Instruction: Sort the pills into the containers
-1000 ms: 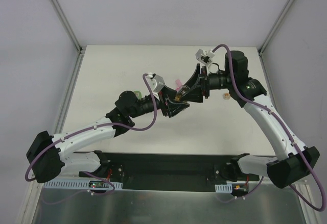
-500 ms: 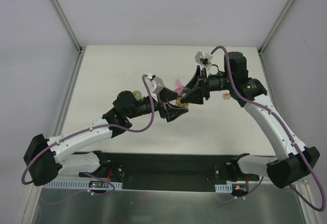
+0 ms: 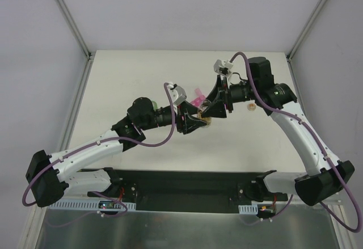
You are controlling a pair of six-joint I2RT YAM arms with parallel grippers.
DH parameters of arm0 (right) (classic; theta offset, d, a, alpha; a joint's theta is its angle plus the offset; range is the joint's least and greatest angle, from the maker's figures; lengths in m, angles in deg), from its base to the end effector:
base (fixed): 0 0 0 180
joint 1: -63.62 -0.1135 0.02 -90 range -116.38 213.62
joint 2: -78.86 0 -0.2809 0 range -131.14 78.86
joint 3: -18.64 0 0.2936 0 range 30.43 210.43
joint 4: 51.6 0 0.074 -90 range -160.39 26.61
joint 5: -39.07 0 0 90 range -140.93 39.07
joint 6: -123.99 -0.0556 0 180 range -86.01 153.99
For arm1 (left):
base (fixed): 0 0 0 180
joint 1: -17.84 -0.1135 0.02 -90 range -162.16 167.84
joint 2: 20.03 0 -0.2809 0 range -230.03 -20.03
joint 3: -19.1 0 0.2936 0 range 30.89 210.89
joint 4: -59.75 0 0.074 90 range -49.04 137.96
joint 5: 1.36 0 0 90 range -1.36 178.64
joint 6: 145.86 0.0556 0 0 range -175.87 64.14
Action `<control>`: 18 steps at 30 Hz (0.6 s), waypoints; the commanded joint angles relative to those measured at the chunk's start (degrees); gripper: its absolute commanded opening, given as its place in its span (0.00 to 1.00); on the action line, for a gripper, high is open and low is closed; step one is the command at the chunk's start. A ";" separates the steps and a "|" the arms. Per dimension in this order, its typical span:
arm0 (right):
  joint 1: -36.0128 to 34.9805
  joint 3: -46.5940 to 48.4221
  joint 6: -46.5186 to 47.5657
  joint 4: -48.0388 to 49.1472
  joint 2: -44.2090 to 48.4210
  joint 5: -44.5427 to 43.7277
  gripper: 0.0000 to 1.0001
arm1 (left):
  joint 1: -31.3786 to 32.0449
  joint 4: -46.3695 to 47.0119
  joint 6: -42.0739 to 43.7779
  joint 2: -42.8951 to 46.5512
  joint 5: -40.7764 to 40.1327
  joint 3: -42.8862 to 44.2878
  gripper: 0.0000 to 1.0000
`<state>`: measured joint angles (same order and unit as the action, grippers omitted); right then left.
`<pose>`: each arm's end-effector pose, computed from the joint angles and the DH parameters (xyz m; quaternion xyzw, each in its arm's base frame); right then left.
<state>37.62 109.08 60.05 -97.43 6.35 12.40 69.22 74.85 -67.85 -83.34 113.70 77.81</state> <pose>0.2500 0.1772 0.4255 -0.5633 0.5364 0.4495 0.4392 0.1743 -0.2559 0.3636 0.3674 0.5315 -0.5123 0.5658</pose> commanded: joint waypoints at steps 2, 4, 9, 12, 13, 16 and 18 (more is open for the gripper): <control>-0.89 3.26 4.43 -2.08 -0.53 -0.75 0.31 | 0.57 1.49 -0.14 -0.24 3.42 3.71 0.45; -1.07 3.35 4.52 -2.26 -0.53 -0.93 0.31 | 0.57 1.76 -0.49 -0.41 3.33 3.71 0.41; -1.07 3.17 4.70 -2.26 -0.26 -1.37 0.31 | 0.48 2.72 -1.54 -0.41 2.54 3.19 0.56; -1.07 3.17 4.70 -2.17 -0.09 -1.45 0.31 | 0.48 3.51 -2.34 -0.41 1.66 3.09 0.63; -1.07 3.09 4.61 -2.17 -0.09 -1.46 0.31 | 0.57 3.60 -2.60 -0.41 1.57 3.09 0.63; -1.16 3.26 4.52 -2.08 -0.17 -1.46 0.30 | 0.57 4.04 -3.04 -1.11 1.66 3.36 0.62; -1.07 3.26 4.52 -2.08 -0.26 -1.54 0.30 | 0.48 4.04 -3.13 -1.82 1.83 3.44 0.58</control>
<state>36.75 109.94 63.42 -100.54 6.05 10.72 69.26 74.79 -69.73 -84.32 114.05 78.51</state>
